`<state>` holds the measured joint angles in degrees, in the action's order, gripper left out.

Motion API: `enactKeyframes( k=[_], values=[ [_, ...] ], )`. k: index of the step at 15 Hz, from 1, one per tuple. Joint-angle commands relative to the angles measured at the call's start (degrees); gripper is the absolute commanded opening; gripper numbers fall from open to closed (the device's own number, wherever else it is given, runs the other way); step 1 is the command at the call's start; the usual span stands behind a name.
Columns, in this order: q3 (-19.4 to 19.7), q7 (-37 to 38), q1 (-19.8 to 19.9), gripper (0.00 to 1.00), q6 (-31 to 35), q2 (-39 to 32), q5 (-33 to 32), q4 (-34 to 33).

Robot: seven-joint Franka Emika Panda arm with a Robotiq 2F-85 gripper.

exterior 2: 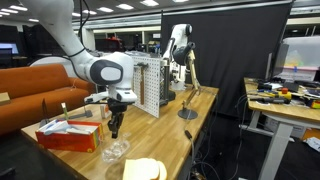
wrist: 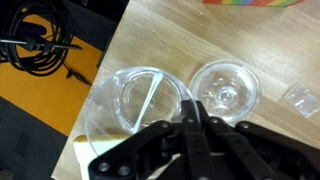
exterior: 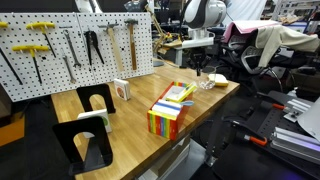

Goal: Move the cup to the left

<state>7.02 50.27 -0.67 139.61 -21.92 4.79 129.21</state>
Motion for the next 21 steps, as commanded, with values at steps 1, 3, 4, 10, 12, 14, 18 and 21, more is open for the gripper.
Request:
enactKeyframes(
  k=[1, 3, 4, 10, 12, 14, 18, 21],
  values=[
    [0.48, 3.33, -1.94, 0.01, -0.62, 4.98, -0.59, 0.44],
    [-0.54, 4.55, -3.50, 0.01, -1.20, 7.19, -2.17, -0.11],
    [-1.62, 4.72, -4.36, 0.01, -2.10, 7.74, -2.57, -0.63],
    [-6.36, 9.25, -10.74, 0.01, -5.02, 2.97, -8.74, -9.58],
    [-7.49, 8.47, -12.00, 0.01, -6.19, -0.09, -8.92, -14.27],
    [-8.17, 7.28, -13.13, 0.01, -7.41, -3.66, -9.09, -19.67],
    [-8.22, 5.09, -14.76, 0.01, -9.60, -10.41, -9.25, -28.27],
    [-8.08, 2.79, -15.19, 0.01, -10.05, -14.61, -8.88, -31.81]
  ],
)
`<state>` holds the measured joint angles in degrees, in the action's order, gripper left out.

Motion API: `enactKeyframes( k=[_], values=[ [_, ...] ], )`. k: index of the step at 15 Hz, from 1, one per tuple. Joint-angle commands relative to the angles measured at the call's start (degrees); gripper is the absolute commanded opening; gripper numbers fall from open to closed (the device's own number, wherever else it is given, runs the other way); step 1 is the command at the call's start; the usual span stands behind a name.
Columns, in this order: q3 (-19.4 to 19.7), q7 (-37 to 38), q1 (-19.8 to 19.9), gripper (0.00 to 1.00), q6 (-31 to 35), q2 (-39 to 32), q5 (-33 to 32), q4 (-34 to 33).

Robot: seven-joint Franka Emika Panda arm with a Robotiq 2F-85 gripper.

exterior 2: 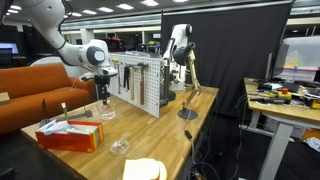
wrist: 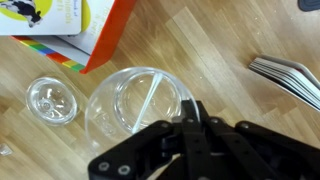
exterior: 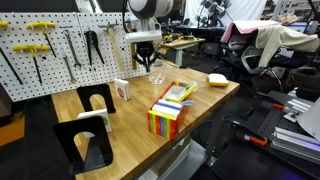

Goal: Move the cup to the left

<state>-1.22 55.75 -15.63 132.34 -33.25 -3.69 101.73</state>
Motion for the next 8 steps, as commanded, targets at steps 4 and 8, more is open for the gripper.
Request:
enactKeyframes(
  k=[4, 8],
  values=[
    [-0.85, -6.85, 0.81, 0.01, -3.41, -7.26, 2.17, -6.90],
    [-1.16, -11.53, 1.02, 0.29, -3.24, -9.03, 3.99, -7.30]
  ],
)
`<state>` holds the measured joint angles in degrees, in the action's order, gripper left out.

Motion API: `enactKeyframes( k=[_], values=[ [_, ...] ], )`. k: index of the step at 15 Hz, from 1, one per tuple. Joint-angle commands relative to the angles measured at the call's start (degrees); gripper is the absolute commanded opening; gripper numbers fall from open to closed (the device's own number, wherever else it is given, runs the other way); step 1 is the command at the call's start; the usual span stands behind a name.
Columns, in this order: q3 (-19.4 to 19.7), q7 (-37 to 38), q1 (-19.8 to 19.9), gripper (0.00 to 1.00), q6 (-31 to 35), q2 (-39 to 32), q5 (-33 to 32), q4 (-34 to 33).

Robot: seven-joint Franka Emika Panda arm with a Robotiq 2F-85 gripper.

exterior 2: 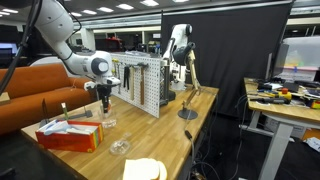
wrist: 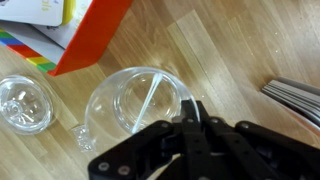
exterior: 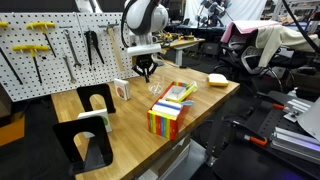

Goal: Move the cup to the left

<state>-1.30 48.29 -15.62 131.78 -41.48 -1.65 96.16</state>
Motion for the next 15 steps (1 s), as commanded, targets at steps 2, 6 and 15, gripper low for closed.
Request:
enactKeyframes(
  k=[2, 6, 15],
  values=[
    [-0.67, -5.21, 0.66, 0.36, -2.95, -0.58, 2.39, -1.39],
    [-0.64, -7.49, 0.72, 0.64, -3.31, 2.52, 2.83, 1.05],
    [0.24, -7.25, -0.13, 0.78, -3.06, 6.03, 1.79, 3.64]
  ],
)
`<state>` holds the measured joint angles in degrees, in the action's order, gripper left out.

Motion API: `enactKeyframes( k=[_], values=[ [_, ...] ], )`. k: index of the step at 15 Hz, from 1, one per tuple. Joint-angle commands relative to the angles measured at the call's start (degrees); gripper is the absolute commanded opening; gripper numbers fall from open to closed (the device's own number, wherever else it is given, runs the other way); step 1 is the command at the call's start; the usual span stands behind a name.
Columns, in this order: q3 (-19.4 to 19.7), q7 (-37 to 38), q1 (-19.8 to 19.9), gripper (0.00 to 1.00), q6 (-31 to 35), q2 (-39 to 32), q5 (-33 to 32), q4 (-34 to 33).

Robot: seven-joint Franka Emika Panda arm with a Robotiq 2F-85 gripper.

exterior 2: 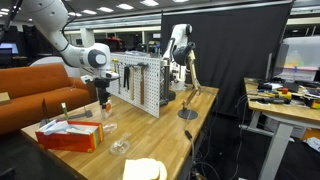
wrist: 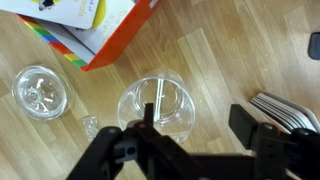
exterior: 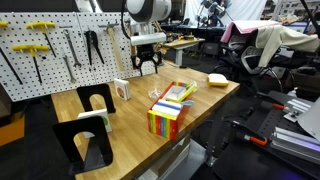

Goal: Move the cup to the left

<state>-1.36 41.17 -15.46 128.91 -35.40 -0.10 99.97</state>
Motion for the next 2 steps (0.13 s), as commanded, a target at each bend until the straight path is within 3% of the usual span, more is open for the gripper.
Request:
enactKeyframes(
  k=[1, 2],
  values=[
    [0.30, -0.14, -0.29, 0.78, -0.18, -0.04, 0.24, -0.17],
    [0.30, -0.14, -0.29, 0.78, -0.18, -0.04, 0.24, -0.17]
  ],
)
